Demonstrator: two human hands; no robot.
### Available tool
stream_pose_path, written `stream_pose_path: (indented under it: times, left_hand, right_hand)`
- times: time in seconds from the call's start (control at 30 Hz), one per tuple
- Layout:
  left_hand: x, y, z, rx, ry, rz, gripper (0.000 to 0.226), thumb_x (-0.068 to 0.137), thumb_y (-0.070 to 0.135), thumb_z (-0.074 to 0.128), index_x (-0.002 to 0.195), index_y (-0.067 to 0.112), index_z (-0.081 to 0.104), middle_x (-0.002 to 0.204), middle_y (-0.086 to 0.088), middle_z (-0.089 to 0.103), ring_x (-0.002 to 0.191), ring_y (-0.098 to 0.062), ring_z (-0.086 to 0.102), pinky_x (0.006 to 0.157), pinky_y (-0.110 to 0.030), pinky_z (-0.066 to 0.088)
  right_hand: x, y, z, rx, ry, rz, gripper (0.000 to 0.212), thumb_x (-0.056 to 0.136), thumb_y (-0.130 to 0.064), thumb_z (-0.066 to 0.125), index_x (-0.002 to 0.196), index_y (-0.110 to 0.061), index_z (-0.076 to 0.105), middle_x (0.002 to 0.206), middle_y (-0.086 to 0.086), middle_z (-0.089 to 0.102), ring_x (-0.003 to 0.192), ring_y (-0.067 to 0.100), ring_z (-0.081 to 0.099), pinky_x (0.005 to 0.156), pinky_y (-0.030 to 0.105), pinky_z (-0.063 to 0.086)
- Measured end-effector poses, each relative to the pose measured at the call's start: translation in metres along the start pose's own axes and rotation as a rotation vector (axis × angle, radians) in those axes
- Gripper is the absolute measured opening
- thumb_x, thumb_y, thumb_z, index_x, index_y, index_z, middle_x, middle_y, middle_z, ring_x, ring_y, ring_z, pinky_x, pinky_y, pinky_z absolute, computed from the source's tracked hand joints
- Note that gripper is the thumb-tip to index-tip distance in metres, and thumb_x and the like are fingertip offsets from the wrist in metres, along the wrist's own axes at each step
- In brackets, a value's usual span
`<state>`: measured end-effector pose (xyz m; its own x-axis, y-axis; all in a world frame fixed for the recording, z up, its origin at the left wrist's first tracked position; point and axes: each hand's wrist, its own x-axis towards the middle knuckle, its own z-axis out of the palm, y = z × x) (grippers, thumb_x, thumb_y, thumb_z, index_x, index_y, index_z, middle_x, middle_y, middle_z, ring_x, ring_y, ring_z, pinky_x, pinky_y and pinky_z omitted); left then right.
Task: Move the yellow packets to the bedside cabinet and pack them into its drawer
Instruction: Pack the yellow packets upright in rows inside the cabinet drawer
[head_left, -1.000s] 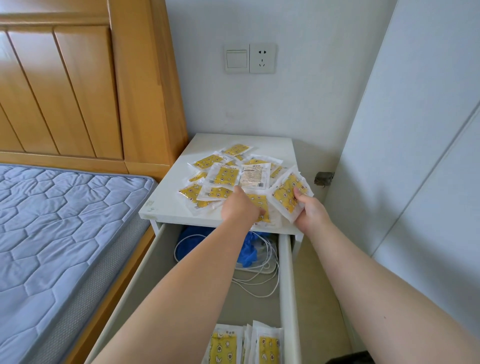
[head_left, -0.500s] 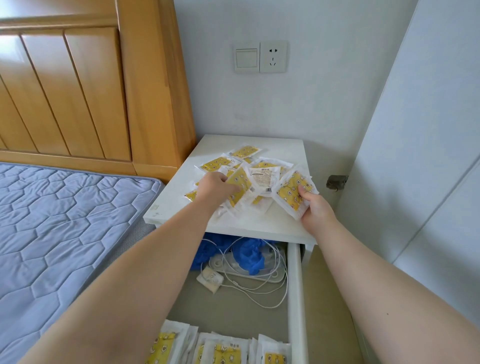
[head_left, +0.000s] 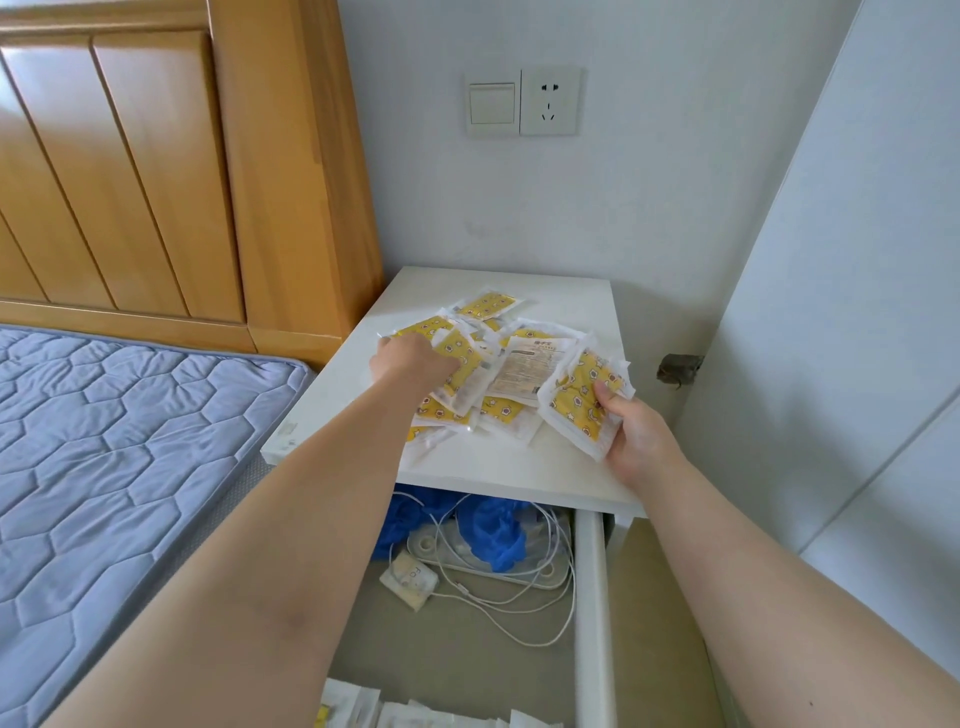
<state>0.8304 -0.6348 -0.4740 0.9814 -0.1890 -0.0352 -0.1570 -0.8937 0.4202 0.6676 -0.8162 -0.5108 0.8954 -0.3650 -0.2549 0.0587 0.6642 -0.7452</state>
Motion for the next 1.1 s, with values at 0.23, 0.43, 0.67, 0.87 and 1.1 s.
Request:
stream_pose_path:
  times: [0.23, 0.43, 0.67, 0.87, 1.1]
  left_hand:
    - [0.0, 0.006, 0.0, -0.131, 0.102, 0.101, 0.011, 0.082, 0.021, 0.065, 0.086, 0.018, 0.055, 0.086, 0.0, 0.052, 0.086, -0.024, 0.053, 0.055, -0.026, 0.036]
    - [0.001, 0.01, 0.001, -0.327, 0.113, 0.052, 0.014, 0.079, 0.005, 0.066, 0.085, 0.016, 0.06, 0.08, -0.002, 0.056, 0.074, -0.021, 0.052, 0.054, -0.023, 0.038]
    - [0.006, 0.015, -0.004, -0.319, 0.11, 0.005, 0.018, 0.079, -0.004, 0.062, 0.083, 0.013, 0.059, 0.072, 0.0, 0.051, 0.075, -0.023, 0.052, 0.049, -0.022, 0.037]
    - [0.001, 0.012, -0.008, -0.292, 0.003, -0.007, 0.021, 0.083, 0.0, 0.062, 0.097, 0.014, 0.058, 0.079, -0.002, 0.051, 0.08, -0.023, 0.051, 0.058, -0.027, 0.041]
    - [0.003, 0.01, -0.015, -0.446, 0.084, -0.042, 0.02, 0.084, 0.011, 0.069, 0.103, 0.012, 0.062, 0.083, -0.003, 0.057, 0.076, -0.022, 0.053, 0.053, -0.025, 0.038]
  right_hand:
    - [-0.001, -0.001, 0.0, -0.001, 0.01, -0.001, 0.025, 0.091, -0.006, 0.057, 0.116, -0.006, 0.058, 0.095, 0.01, 0.073, 0.077, 0.023, 0.073, 0.057, 0.035, 0.058]
    - [-0.002, 0.0, 0.001, 0.004, -0.014, -0.015, 0.03, 0.093, -0.005, 0.054, 0.123, -0.004, 0.055, 0.095, 0.01, 0.073, 0.076, 0.023, 0.073, 0.056, 0.033, 0.058]
    - [-0.001, 0.001, 0.001, -0.016, 0.027, -0.01, 0.04, 0.089, -0.004, 0.059, 0.128, -0.003, 0.053, 0.114, 0.016, 0.067, 0.091, 0.029, 0.069, 0.062, 0.039, 0.06]
    - [0.002, 0.004, 0.001, -0.01, 0.072, -0.008, 0.044, 0.087, -0.003, 0.062, 0.13, -0.002, 0.051, 0.12, 0.018, 0.064, 0.102, 0.034, 0.065, 0.067, 0.043, 0.06]
    - [0.005, 0.004, -0.003, -0.028, 0.064, -0.012, 0.044, 0.087, -0.004, 0.062, 0.13, -0.002, 0.051, 0.121, 0.018, 0.064, 0.103, 0.035, 0.065, 0.066, 0.042, 0.06]
